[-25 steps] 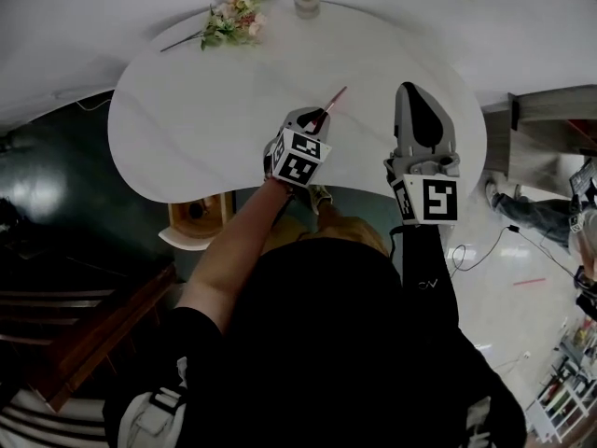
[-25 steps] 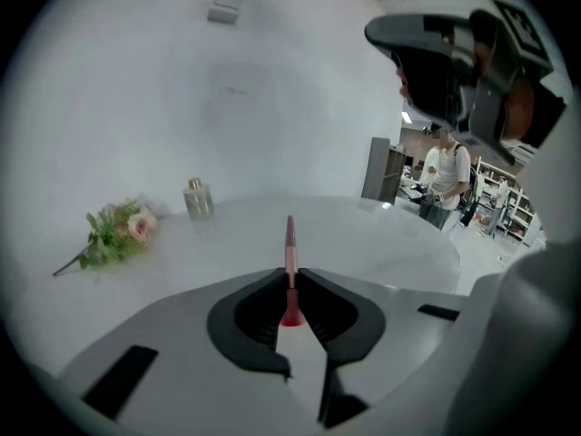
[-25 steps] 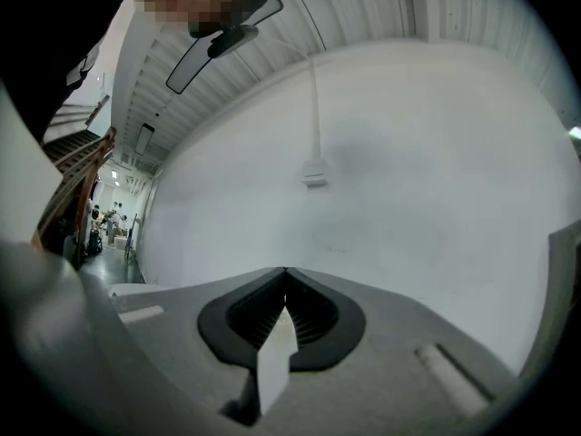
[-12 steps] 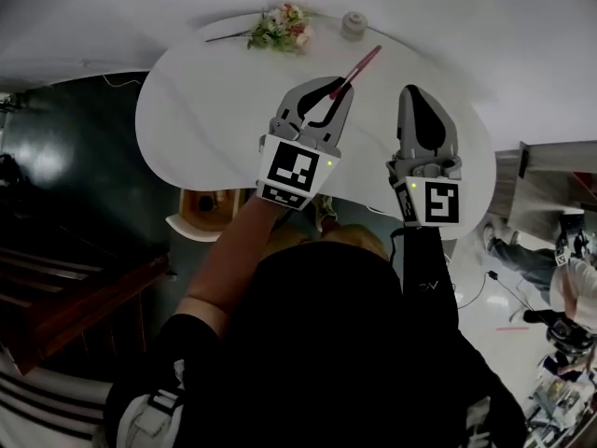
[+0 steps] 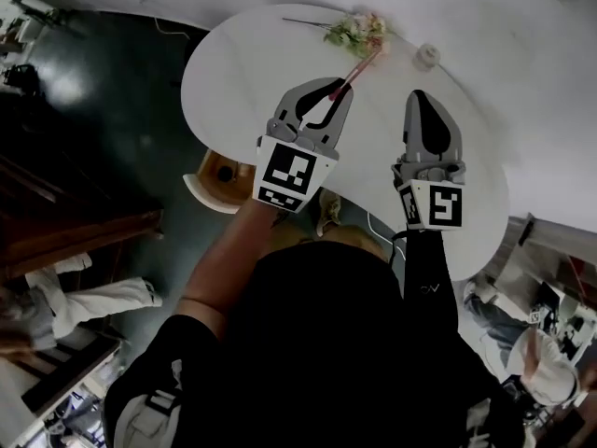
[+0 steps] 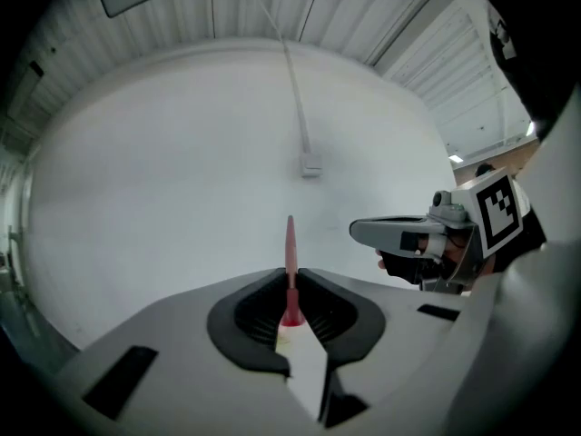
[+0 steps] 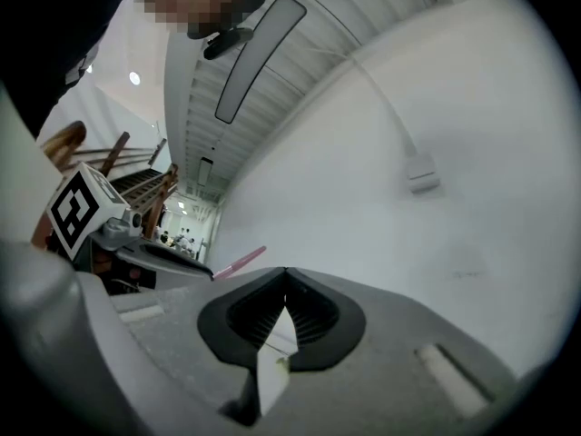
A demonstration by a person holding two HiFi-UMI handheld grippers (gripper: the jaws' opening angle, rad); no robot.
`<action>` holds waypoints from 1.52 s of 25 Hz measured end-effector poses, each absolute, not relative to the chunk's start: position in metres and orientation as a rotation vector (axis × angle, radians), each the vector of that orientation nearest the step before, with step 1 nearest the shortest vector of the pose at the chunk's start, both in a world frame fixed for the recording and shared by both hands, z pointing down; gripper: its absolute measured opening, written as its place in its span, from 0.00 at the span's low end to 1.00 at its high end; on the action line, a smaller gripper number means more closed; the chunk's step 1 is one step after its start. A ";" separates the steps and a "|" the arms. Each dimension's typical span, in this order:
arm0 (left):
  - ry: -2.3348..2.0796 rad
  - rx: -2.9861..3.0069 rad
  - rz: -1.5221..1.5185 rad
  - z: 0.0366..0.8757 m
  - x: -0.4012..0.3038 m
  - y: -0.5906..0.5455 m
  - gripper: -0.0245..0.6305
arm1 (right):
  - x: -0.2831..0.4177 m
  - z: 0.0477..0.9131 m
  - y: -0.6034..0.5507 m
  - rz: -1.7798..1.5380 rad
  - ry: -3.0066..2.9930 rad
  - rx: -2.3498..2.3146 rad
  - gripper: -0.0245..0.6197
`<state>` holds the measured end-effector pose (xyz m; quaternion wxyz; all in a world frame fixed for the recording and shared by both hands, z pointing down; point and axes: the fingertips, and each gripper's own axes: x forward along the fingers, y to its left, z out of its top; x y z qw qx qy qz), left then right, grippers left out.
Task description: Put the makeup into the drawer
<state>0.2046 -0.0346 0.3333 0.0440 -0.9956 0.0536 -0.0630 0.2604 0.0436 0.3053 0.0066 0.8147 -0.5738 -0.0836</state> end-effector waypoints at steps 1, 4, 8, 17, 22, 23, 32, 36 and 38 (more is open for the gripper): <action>0.213 -3.037 -0.191 0.331 0.195 -0.045 0.10 | 0.253 0.305 0.031 -0.262 -1.840 2.519 0.05; 0.341 -3.018 -0.203 0.330 0.166 -0.074 0.10 | 0.231 0.306 -0.003 -0.258 -1.955 2.441 0.05; 0.614 -2.974 -0.240 0.330 0.110 -0.116 0.10 | 0.188 0.308 -0.060 -0.256 -2.196 2.269 0.05; 0.983 -2.891 -0.316 0.337 -0.007 -0.167 0.10 | 0.076 0.312 -0.137 -0.231 -2.509 1.959 0.05; 1.083 -2.884 -0.327 0.344 -0.048 -0.183 0.10 | 0.037 0.320 -0.160 -0.182 -2.567 1.856 0.05; 1.103 -2.887 -0.340 0.350 -0.056 -0.187 0.10 | 0.032 0.322 -0.164 -0.174 -2.571 1.844 0.05; 1.364 -2.957 -0.661 0.471 -0.124 -0.207 0.10 | 0.025 0.346 -0.183 -0.093 -2.562 1.803 0.05; 1.400 -3.009 -0.886 0.532 -0.140 -0.200 0.10 | 0.022 0.355 -0.185 -0.070 -2.559 1.781 0.05; 1.413 -3.032 -0.985 0.559 -0.145 -0.195 0.10 | 0.020 0.357 -0.186 -0.064 -2.559 1.775 0.05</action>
